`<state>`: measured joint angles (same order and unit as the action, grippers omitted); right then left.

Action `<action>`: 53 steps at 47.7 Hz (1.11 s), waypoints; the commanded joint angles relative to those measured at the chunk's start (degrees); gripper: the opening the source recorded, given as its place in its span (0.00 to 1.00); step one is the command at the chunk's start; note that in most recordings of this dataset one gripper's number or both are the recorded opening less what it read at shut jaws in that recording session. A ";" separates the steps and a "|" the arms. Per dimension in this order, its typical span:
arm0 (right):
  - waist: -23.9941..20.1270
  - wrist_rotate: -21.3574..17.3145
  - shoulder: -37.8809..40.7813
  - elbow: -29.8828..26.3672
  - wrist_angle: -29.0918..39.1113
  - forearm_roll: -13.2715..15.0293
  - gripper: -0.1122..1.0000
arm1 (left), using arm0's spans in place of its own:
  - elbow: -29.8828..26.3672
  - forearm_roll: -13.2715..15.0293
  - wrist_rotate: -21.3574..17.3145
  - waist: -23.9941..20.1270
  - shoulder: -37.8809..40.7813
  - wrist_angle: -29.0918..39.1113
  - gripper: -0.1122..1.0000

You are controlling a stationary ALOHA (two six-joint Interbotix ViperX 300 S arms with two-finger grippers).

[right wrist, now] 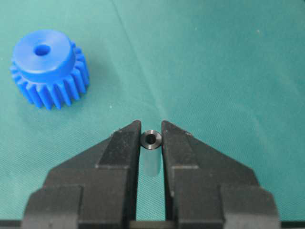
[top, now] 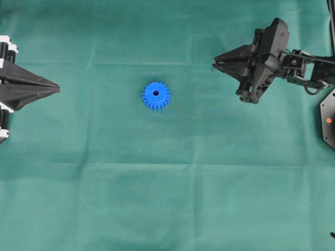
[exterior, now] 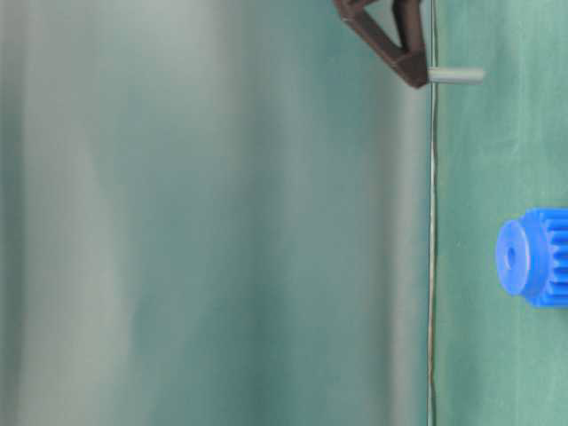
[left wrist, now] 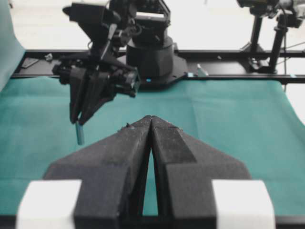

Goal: Insert the shaft placed at a random location into the center hole of the small gear at another random location.
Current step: 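Lift the silver shaft with the right gripper, then carry the shaft left and position it above the blue gear's center hole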

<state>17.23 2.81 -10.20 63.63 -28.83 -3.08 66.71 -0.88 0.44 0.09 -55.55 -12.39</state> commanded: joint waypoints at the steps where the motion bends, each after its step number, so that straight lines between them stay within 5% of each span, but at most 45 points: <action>1: 0.18 0.79 -2.29 -1.23 1.58 0.18 0.22 | -1.05 -0.18 0.09 0.09 0.18 -0.35 0.10; 30: -1.67 0.53 -0.79 -3.34 1.93 0.18 0.22 | -1.05 -0.18 0.09 0.09 0.18 -0.44 0.10; 53: -7.29 0.53 9.84 -17.58 7.21 0.09 0.22 | -1.14 -0.18 0.18 0.09 0.18 -0.35 0.10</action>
<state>10.72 2.81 -0.97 49.75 -22.59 -2.81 66.71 -0.88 0.53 0.09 -55.63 -12.39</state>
